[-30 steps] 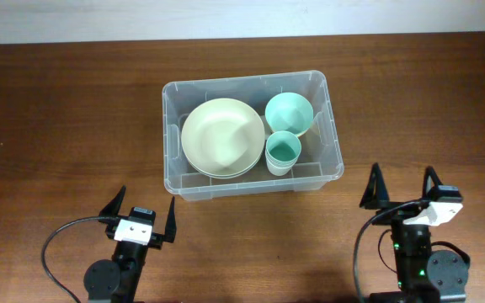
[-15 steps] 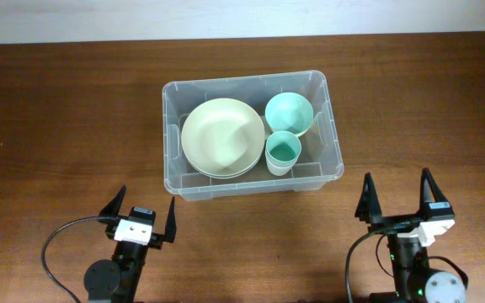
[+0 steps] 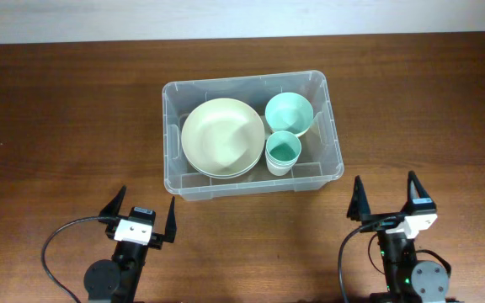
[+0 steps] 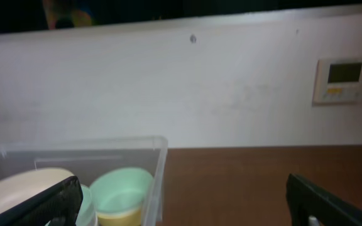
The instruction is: Pack container
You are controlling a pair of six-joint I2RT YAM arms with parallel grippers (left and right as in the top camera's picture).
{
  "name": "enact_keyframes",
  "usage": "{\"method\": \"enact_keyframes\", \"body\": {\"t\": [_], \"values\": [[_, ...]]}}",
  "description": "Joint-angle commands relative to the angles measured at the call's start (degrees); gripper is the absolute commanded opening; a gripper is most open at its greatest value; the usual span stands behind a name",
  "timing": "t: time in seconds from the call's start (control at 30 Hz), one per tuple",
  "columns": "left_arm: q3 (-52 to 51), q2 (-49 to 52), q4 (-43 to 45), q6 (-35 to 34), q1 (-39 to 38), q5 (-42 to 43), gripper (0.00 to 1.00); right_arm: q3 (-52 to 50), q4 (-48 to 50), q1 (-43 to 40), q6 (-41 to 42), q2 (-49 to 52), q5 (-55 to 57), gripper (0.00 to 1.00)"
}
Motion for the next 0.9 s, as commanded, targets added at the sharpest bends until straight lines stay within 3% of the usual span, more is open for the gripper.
{"method": "enact_keyframes", "body": {"t": [0.0,0.13,0.5,0.87], "values": [[-0.1,-0.4,-0.4,0.7,0.3,0.0,1.0,-2.0,0.7,0.6,-2.7,-0.6,-1.2,0.99],[-0.1,-0.4,-0.4,0.7,0.3,0.0,1.0,-2.7,-0.1,0.6,-7.8,-0.6,-3.3,0.99],[-0.1,-0.4,-0.4,0.7,0.3,0.0,1.0,-2.7,-9.7,0.5,-7.7,-0.6,-2.9,0.99],[-0.1,-0.4,-0.4,0.7,0.3,0.0,1.0,-2.7,-9.9,0.5,-7.7,-0.6,-2.9,0.99]]}}
